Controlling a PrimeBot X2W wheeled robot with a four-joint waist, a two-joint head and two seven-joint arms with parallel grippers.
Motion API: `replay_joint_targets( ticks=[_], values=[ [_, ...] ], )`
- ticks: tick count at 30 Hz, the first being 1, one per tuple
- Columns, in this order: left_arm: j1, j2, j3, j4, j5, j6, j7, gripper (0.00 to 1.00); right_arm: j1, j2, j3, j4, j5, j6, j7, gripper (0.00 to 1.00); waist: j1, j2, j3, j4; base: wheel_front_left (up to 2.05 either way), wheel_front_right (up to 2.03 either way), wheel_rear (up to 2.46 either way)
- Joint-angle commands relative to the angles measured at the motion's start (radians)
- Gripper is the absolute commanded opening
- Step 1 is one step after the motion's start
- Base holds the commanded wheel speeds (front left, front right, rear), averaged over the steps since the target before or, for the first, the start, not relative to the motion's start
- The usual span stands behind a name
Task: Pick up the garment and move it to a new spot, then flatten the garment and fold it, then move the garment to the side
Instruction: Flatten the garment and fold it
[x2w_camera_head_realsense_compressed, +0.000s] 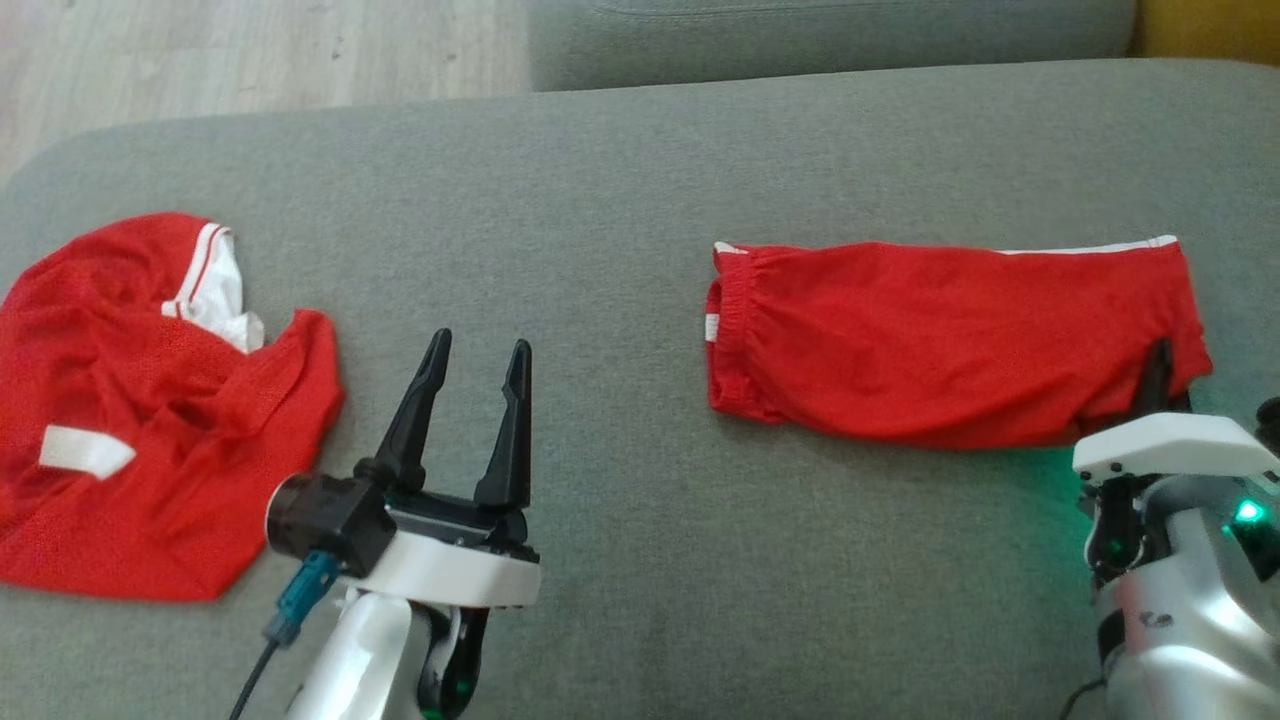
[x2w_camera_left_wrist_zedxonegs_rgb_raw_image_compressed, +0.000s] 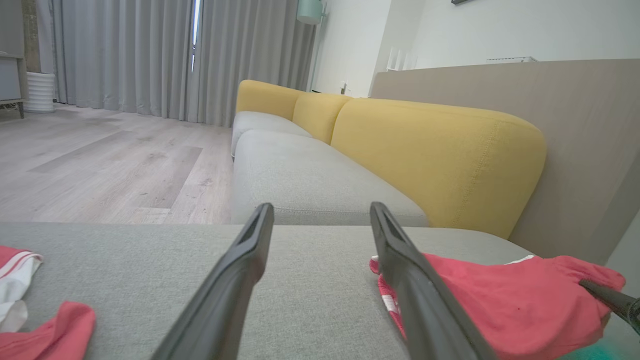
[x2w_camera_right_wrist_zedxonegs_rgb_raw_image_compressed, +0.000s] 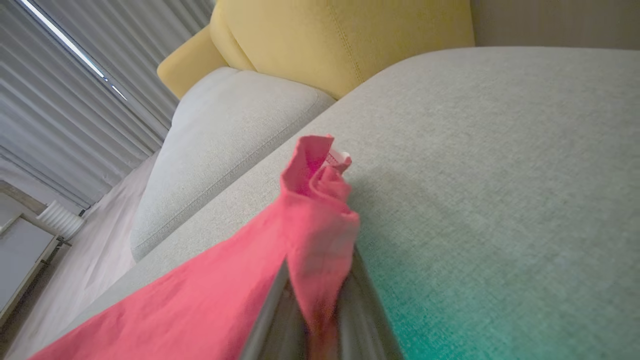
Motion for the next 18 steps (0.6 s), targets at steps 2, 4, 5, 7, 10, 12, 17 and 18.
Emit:
replay_joint_targets(
  ticks=[2, 4, 5, 7, 10, 12, 17, 18],
  values=[
    [-0.012, 0.002, 0.028, -0.034, 0.01, -0.005, -0.005, 1.0, -0.01, 0.004, 0.049, -0.068, 0.016, 0.007, -0.013, 0.0, 0.0001, -0.0001, 0.006, -0.007, 0.0, 0.0, 0.0],
    [-0.011, 0.002, 0.026, -0.032, 0.012, -0.006, -0.005, 1.0, 0.001, 0.004, 0.066, -0.099, 0.03, 0.007, -0.013, 0.0, 0.0001, -0.0001, 0.01, -0.007, 0.0, 0.0, 0.0],
    [-0.012, 0.002, 0.025, -0.03, 0.012, -0.007, -0.005, 1.0, 0.006, 0.004, 0.076, -0.114, 0.039, 0.007, -0.013, 0.0, 0.0001, -0.0001, 0.012, -0.005, 0.0, 0.0, 0.0],
    [-0.013, 0.002, 0.022, -0.026, 0.013, -0.009, -0.005, 1.0, 0.014, 0.004, 0.09, -0.141, 0.051, 0.007, -0.013, 0.0, 0.0001, -0.0001, 0.012, 0.001, 0.0, 0.0, 0.0],
    [-0.015, 0.002, 0.022, -0.02, 0.013, -0.009, -0.005, 1.0, 0.021, 0.004, 0.112, -0.179, 0.067, 0.007, -0.013, 0.0, 0.0001, -0.0001, 0.007, 0.016, 0.0, 0.0, 0.0],
    [-0.014, 0.002, 0.024, -0.017, 0.012, -0.008, -0.005, 1.0, 0.021, 0.004, 0.131, -0.204, 0.074, 0.007, -0.013, 0.0, 0.0001, -0.0001, 0.001, 0.027, 0.0, 0.0, 0.0],
    [-0.006, 0.002, 0.023, -0.01, 0.006, -0.006, -0.005, 1.0, 0.015, 0.004, 0.22, -0.258, 0.116, 0.007, -0.013, 0.0, 0.0001, -0.0001, -0.019, 0.059, 0.0, 0.0, 0.0],
    [-0.004, 0.002, 0.024, -0.01, 0.004, -0.005, -0.005, 1.0, 0.015, 0.004, 0.244, -0.267, 0.126, 0.007, -0.013, 0.0, 0.0001, -0.0001, -0.023, 0.066, 0.0, 0.0, 0.0]
  ],
)
